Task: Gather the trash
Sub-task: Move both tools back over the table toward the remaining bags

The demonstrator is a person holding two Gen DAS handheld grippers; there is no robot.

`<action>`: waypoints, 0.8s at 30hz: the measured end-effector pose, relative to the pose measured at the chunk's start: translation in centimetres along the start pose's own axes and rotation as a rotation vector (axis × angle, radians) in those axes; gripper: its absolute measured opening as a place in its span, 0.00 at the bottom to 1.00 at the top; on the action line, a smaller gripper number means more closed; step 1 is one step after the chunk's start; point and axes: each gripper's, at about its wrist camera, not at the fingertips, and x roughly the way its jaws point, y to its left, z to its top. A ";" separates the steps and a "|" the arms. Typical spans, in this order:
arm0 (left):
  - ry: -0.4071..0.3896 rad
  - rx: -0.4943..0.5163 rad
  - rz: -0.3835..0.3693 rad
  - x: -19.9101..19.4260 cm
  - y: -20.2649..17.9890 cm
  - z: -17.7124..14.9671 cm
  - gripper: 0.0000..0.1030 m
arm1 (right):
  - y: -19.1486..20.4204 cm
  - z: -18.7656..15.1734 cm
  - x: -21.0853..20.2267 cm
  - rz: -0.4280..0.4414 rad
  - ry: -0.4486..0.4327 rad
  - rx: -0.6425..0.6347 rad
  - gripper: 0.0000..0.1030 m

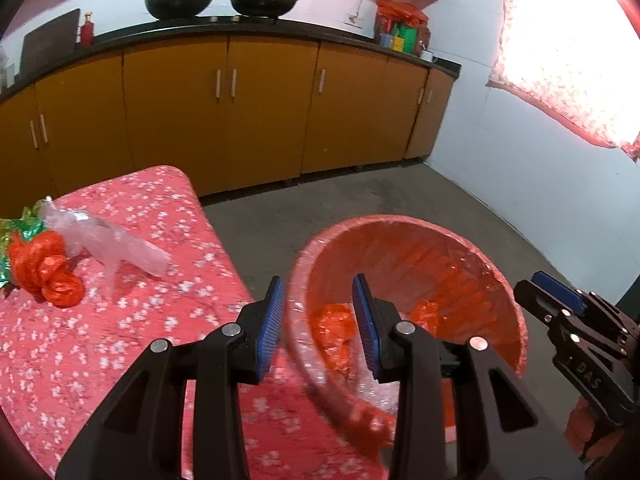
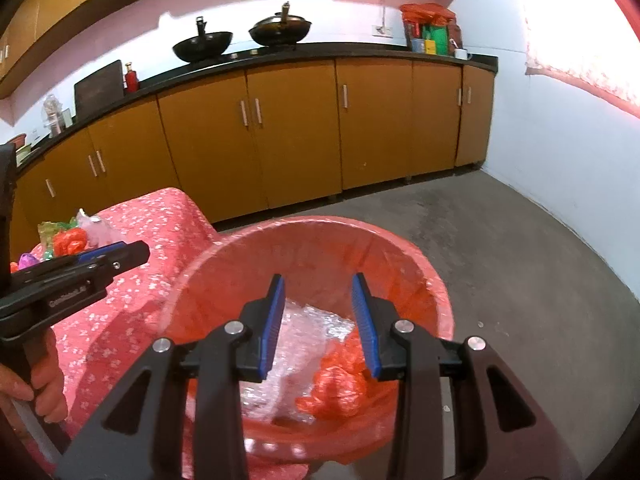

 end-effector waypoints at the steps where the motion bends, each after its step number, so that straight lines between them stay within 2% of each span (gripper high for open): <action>1: -0.005 -0.005 0.009 -0.2 0.5 0.0 0.35 | 0.5 0.2 -0.1 0.009 -0.001 -0.006 0.34; 5: -0.019 -0.039 0.049 -1.3 3.1 -0.1 0.37 | 2.8 0.9 -0.1 0.051 -0.003 -0.029 0.34; 11: -0.052 -0.071 0.160 -5.1 8.9 -1.5 0.42 | 8.5 1.4 0.8 0.156 0.014 -0.088 0.34; 14: -0.068 -0.115 0.238 -7.8 13.0 -2.7 0.44 | 12.0 1.6 1.7 0.220 0.034 -0.118 0.34; 17: -0.090 -0.177 0.350 -11.1 18.2 -4.4 0.46 | 16.1 1.7 2.8 0.279 0.050 -0.158 0.34; 22: -0.114 -0.250 0.542 -15.4 25.1 -6.9 0.48 | 22.3 2.0 5.3 0.333 0.069 -0.208 0.34; 24: -0.123 -0.289 0.584 -16.6 27.1 -7.6 0.49 | 24.0 2.2 6.2 0.337 0.067 -0.219 0.37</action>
